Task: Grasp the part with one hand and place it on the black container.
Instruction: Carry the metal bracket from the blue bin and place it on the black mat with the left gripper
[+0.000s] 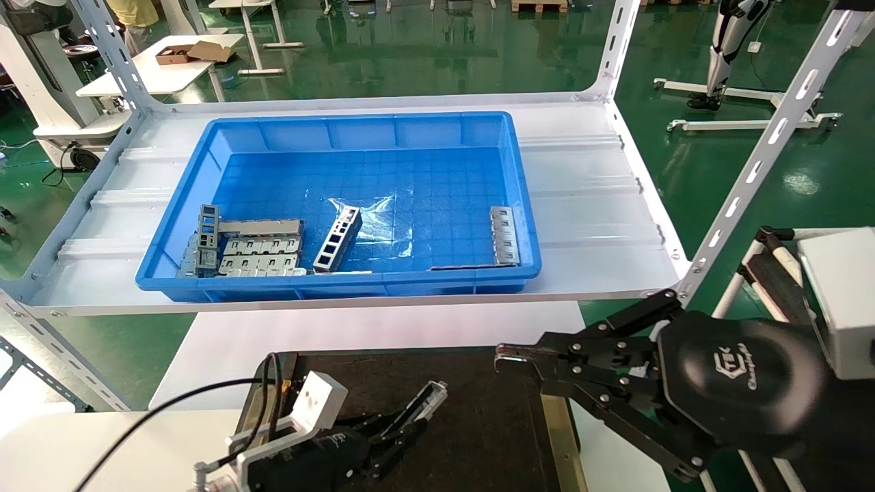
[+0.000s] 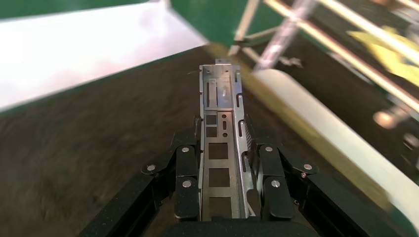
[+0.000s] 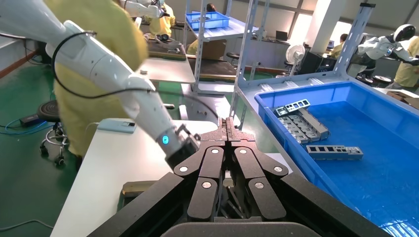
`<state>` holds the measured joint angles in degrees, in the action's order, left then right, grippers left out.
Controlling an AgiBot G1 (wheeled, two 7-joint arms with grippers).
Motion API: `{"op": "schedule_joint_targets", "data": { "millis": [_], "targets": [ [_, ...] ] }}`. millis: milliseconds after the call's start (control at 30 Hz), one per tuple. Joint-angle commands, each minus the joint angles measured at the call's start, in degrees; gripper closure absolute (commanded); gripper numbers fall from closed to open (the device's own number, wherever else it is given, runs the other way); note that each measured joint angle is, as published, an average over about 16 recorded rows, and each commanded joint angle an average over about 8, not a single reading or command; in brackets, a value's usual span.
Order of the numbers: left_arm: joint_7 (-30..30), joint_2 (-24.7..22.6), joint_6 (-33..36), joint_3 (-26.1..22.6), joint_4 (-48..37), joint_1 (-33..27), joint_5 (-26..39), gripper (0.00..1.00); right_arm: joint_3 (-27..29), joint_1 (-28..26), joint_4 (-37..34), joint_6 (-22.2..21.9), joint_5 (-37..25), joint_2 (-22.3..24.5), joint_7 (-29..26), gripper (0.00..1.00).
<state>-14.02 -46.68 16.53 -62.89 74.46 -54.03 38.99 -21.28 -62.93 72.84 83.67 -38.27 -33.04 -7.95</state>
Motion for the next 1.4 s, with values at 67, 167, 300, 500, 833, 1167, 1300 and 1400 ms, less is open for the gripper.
{"op": "schedule_joint_targets", "data": {
  "millis": [67,167,300,500,833,1167,1300,1400],
  "targets": [
    [-1.5,-2.7,-6.8,-0.8,-0.7,1.7,-0.3,1.0,0.0,0.0,0.0,0.0,0.0,0.0,0.0,1.0],
    [-2.6,-6.1,-12.8,-1.5,-1.4,2.7,-0.8,1.0,0.0,0.0,0.0,0.0,0.0,0.0,0.0,1.0],
    [-3.6,-10.1,-19.7,-2.2,-2.4,3.7,-1.6,1.0,0.0,0.0,0.0,0.0,0.0,0.0,0.0,1.0],
    [-5.1,-15.8,-27.6,-2.0,-5.5,4.2,-3.6,1.0,0.0,0.0,0.0,0.0,0.0,0.0,0.0,1.0],
    [-7.0,-23.4,-31.4,-0.3,-14.0,3.2,-4.4,1.0,0.0,0.0,0.0,0.0,0.0,0.0,0.0,1.0],
    [-8.6,-28.8,-29.5,2.6,-22.8,2.4,-1.5,1.0,0.0,0.0,0.0,0.0,0.0,0.0,0.0,1.0],
    [-9.2,-29.8,-28.7,3.5,-24.7,2.5,-0.1,1.0,0.0,0.0,0.0,0.0,0.0,0.0,0.0,1.0],
    [-9.8,-30.3,-28.3,3.9,-25.7,2.6,0.7,1.0,0.0,0.0,0.0,0.0,0.0,0.0,0.0,1.0]
  ]
}}
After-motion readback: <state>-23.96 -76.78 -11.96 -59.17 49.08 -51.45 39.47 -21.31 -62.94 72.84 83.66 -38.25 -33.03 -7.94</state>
